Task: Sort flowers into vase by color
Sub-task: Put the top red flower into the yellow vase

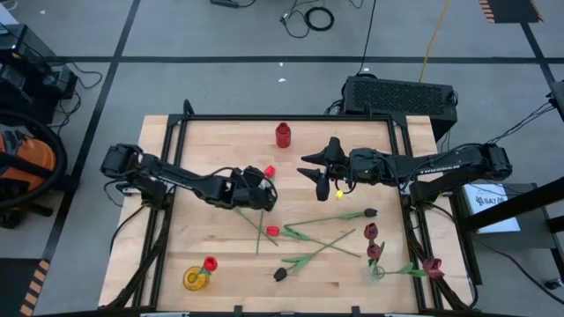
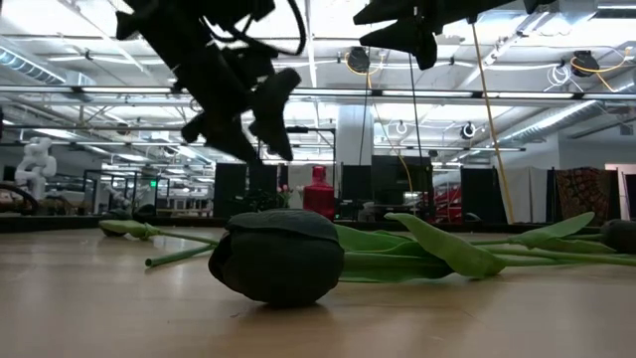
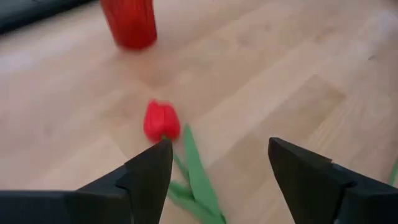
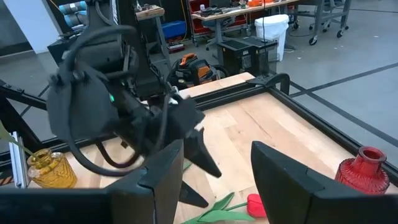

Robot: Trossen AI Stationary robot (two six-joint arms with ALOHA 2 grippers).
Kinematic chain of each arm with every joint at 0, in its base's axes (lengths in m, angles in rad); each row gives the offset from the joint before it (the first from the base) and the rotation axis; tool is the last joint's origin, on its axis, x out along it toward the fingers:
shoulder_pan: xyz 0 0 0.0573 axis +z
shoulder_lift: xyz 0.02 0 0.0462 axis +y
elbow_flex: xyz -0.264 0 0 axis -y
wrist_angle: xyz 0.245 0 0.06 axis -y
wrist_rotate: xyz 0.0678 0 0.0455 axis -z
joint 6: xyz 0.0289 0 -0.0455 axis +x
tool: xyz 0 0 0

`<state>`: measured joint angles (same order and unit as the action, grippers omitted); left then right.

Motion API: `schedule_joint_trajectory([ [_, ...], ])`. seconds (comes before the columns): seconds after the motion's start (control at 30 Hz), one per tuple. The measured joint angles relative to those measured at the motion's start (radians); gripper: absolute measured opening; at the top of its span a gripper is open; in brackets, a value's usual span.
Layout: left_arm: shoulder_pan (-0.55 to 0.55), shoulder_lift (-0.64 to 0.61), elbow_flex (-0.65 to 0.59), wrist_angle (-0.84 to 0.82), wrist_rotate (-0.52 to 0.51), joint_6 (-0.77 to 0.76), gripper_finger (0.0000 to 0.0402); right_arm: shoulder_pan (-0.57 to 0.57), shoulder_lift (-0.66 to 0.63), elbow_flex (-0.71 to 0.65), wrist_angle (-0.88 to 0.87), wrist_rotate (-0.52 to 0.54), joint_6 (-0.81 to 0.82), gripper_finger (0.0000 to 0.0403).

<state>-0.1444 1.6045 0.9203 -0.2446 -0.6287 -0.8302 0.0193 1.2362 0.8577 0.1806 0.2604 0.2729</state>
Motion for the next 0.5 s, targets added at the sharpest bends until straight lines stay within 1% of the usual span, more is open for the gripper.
schedule_joint_trajectory([
  [0.1, 0.019, 0.036, 0.000, -0.016, 0.041, -0.050, 0.0256, 0.000, 0.000, 0.000, 0.000, 0.000, 0.000, 0.0181],
  [0.27, 0.058, 0.086, 0.000, -0.023, 0.124, -0.060, 0.0237, 0.000, 0.000, 0.000, 0.000, 0.000, -0.001, 0.0181],
  [0.5, 0.089, 0.150, 0.000, -0.024, 0.137, -0.079, 0.0226, 0.000, 0.000, 0.000, -0.003, -0.001, -0.005, 0.0181],
])
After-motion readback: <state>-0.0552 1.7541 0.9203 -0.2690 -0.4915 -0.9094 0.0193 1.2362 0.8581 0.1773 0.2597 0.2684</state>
